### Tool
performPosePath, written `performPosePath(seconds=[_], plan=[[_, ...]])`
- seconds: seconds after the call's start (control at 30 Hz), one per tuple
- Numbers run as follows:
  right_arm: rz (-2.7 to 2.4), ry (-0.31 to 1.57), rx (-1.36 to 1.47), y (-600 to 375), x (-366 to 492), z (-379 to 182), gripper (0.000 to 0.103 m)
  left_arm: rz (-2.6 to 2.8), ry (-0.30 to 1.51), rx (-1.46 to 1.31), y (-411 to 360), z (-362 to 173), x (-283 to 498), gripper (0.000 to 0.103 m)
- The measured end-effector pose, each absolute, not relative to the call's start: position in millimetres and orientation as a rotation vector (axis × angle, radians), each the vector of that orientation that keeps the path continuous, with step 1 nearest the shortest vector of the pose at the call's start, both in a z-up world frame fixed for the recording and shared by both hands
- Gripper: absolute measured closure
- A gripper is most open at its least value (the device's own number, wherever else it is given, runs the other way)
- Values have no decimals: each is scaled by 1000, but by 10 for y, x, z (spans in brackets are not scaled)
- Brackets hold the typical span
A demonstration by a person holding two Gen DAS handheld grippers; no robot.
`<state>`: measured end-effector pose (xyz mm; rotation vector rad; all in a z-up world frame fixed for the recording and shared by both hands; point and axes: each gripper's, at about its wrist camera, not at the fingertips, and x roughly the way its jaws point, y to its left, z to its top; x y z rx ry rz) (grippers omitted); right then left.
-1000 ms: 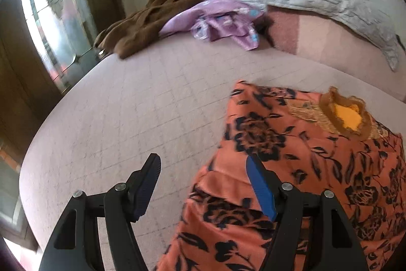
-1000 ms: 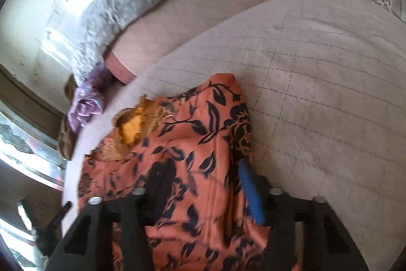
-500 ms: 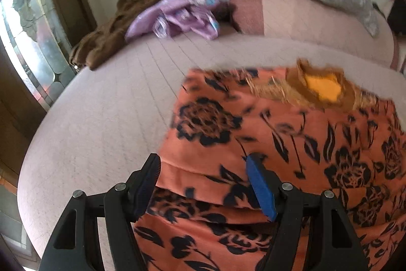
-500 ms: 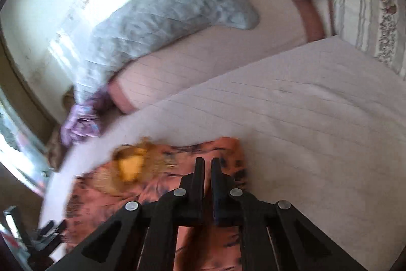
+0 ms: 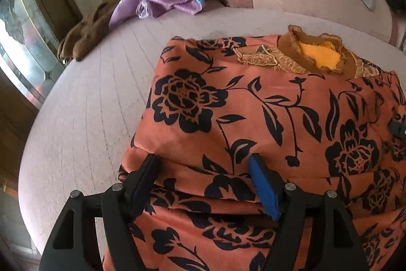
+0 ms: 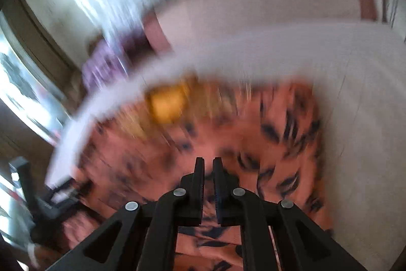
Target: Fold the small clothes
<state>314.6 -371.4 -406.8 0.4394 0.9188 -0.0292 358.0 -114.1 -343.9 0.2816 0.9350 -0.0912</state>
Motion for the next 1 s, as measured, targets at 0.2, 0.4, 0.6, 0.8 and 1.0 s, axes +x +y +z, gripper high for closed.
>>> performPosePath(seconds=[0.2, 0.4, 0.6, 0.8, 1.0], plan=[[-21, 875, 473, -3693, 2940, -3894, 93, -130, 840, 217, -1089, -3167, 3482, 25], [-43, 970, 508, -3761, 2795, -4140, 83, -107, 948, 298, -1152, -3410, 3580, 23], [-58, 896, 531, -3857, 2428, -3789, 76, -139, 901, 276, -1134, -3297, 3528, 23], [-81, 997, 591, -4111, 2320, -3941, 72, -176, 926, 248, -1079, -3263, 3541, 23], [-79, 881, 653, -4301, 1667, -3592, 63, -171, 869, 176, -692, -3042, 3448, 23]])
